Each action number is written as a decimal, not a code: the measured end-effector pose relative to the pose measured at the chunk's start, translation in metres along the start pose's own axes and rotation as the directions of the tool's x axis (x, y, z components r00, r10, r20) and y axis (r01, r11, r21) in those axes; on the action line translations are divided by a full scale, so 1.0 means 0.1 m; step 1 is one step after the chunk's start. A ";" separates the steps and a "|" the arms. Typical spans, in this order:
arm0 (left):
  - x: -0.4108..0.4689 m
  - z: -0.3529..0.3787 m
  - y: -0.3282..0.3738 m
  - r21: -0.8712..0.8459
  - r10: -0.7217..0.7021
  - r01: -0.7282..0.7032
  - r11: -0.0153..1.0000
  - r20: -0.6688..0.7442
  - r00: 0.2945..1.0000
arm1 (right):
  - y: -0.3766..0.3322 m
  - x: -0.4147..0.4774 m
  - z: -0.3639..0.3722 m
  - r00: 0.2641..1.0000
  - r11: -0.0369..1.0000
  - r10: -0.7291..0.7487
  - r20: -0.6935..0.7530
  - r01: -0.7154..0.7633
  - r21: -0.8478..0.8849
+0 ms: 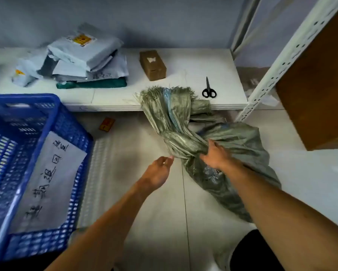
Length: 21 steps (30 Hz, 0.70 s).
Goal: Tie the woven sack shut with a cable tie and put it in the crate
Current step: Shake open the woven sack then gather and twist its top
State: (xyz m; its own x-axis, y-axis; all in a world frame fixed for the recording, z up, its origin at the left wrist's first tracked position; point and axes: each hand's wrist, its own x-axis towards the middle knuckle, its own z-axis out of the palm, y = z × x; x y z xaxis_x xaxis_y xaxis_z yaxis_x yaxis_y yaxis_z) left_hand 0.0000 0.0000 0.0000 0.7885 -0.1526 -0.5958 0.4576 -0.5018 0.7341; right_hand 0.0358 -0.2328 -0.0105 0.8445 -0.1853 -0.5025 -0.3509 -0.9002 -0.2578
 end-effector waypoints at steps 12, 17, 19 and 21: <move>-0.02 -0.34 -0.45 -0.086 -0.152 0.154 0.984 0.034 0.988 | -0.16 -0.01 0.48 0.980 0.980 0.156 -0.127 -0.170 -0.103; -0.14 -0.48 -0.34 -0.175 -0.180 0.178 0.968 0.007 0.984 | -0.09 -0.20 0.41 0.982 0.981 0.191 -0.007 -0.190 0.031; -0.19 -0.52 -0.29 -0.134 -0.161 0.163 0.977 0.029 0.987 | -0.12 -0.26 0.29 0.988 0.985 0.152 -0.013 -0.151 0.085; -0.26 -0.57 -0.24 -0.039 -0.141 0.144 0.989 0.071 0.987 | -0.23 -0.35 0.14 0.995 0.986 0.093 -0.029 -0.088 0.140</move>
State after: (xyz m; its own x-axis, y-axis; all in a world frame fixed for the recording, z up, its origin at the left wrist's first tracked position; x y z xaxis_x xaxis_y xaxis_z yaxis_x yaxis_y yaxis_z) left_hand -0.0081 0.0643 0.0161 0.6851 -0.1406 -0.7148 0.5816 -0.4852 0.6529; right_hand 0.0081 -0.2000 0.0014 0.8197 -0.2797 -0.4998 -0.4770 -0.8165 -0.3254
